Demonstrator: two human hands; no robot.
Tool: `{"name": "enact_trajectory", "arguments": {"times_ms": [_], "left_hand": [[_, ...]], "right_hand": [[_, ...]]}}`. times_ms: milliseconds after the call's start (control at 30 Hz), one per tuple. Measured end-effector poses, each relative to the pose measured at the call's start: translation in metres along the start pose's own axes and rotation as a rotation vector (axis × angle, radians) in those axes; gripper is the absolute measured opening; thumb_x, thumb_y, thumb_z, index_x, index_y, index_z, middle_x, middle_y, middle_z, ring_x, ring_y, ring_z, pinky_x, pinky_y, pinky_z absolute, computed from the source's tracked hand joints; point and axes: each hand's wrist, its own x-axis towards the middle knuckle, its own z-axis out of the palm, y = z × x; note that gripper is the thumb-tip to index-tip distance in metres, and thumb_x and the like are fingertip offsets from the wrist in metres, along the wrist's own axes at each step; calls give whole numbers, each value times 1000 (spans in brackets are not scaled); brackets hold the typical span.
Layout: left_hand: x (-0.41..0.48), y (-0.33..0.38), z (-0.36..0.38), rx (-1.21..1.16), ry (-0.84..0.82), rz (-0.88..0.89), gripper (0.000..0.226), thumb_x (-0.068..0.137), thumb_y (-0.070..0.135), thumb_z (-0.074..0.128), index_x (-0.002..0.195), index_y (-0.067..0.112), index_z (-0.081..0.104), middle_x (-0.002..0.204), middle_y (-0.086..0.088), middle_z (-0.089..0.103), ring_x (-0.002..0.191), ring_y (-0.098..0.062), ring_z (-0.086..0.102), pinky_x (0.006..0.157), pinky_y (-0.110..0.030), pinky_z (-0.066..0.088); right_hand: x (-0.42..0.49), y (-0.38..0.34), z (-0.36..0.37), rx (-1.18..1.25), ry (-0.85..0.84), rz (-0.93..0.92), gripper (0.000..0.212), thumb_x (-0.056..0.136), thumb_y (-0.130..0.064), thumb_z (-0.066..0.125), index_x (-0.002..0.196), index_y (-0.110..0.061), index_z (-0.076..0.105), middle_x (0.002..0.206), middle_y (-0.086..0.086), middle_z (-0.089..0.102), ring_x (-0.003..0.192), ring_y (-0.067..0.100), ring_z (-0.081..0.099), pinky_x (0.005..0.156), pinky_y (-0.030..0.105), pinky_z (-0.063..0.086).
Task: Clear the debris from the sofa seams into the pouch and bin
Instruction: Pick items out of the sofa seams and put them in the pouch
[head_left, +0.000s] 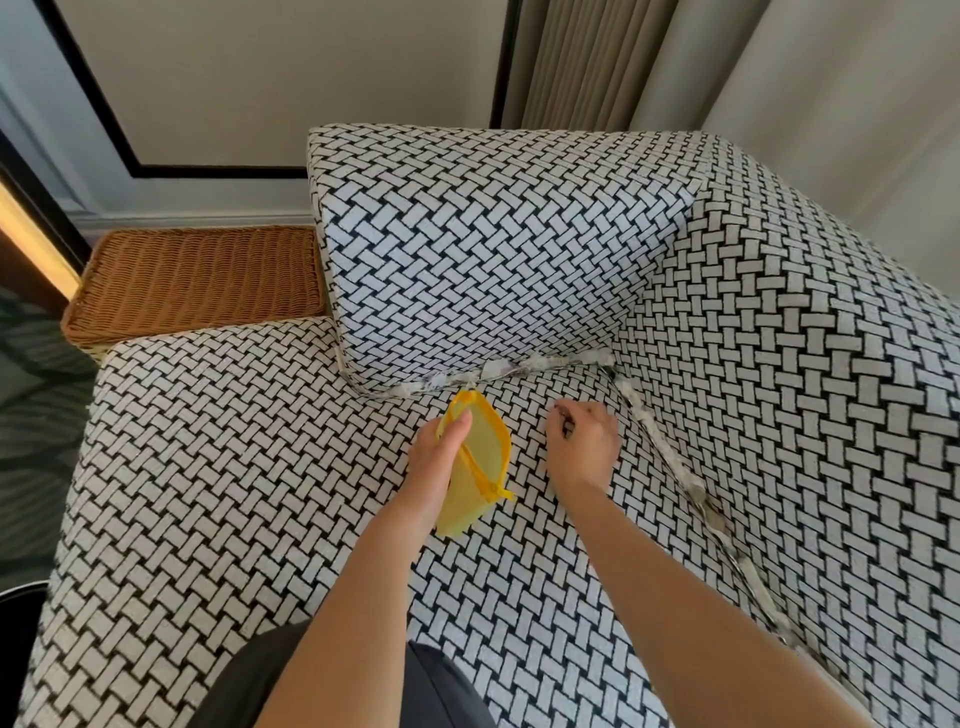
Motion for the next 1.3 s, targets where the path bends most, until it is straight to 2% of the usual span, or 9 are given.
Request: {"name": "enact_trajectory", "arguments": {"times_ms": [67, 200, 300, 433, 533, 767, 1033, 1167, 1300], "left_hand": [[1, 0, 0, -10, -13, 6, 65, 84, 54, 39, 137, 19, 29, 134, -16, 37, 120, -32, 43, 103, -52, 36], [4, 0, -1, -36, -46, 8, 75, 71, 62, 40, 135, 24, 29, 134, -12, 39, 116, -27, 44, 97, -44, 39], [7, -2, -1, -35, -52, 1, 86, 65, 63, 39, 140, 26, 24, 138, -10, 35, 118, -26, 42, 98, -44, 37], [8, -1, -1, -63, -38, 9, 70, 82, 55, 37, 143, 24, 22, 141, -11, 33, 116, -25, 42, 90, -38, 37], [8, -1, -1, -42, -28, 1, 65, 89, 52, 35, 145, 23, 20, 144, -11, 31, 122, -25, 40, 97, -42, 37], [6, 0, -1, -46, -44, -3, 69, 84, 55, 36, 144, 23, 20, 144, -11, 31, 123, -26, 39, 96, -40, 36], [7, -1, 0, -14, -67, 3, 89, 65, 63, 38, 142, 23, 21, 142, -10, 31, 122, -26, 40, 93, -39, 37], [9, -1, 2, -15, -55, 22, 89, 63, 63, 39, 140, 23, 22, 142, -10, 31, 114, -23, 40, 90, -38, 35], [9, -2, 0, -19, -71, 22, 90, 63, 64, 39, 142, 25, 21, 144, -9, 29, 117, -23, 40, 92, -38, 35]], "right_hand": [[17, 1, 3, -77, -16, 21, 29, 90, -26, 54, 116, -17, 62, 112, 5, 57, 108, 21, 46, 94, 33, 33], [45, 2, 10, -153, -43, 20, 33, 92, -31, 51, 120, -16, 59, 116, 10, 56, 108, 23, 48, 93, 36, 37], [61, 1, 15, -231, -76, 32, 42, 90, -41, 52, 123, -17, 57, 121, 10, 53, 114, 26, 44, 95, 41, 39], [74, -2, 18, -284, -102, 91, 50, 83, -52, 55, 123, -20, 58, 124, 10, 51, 116, 27, 43, 93, 40, 36], [82, -5, 19, -296, -121, 130, 50, 80, -55, 57, 116, -20, 60, 120, 10, 52, 116, 29, 41, 92, 40, 34], [95, -8, 22, -326, -214, 153, 45, 84, -46, 54, 109, -10, 61, 120, 14, 50, 118, 33, 39, 96, 42, 31], [94, -3, 22, -197, -198, 214, 37, 88, -44, 53, 110, -16, 61, 120, 11, 51, 120, 28, 38, 97, 42, 30], [96, -9, 22, -274, -252, 228, 37, 87, -40, 53, 111, -13, 61, 124, 13, 48, 124, 31, 34, 99, 45, 29], [102, -10, 21, -322, -327, 233, 38, 89, -40, 48, 111, -12, 59, 128, 15, 45, 127, 33, 30, 104, 47, 26]]}}
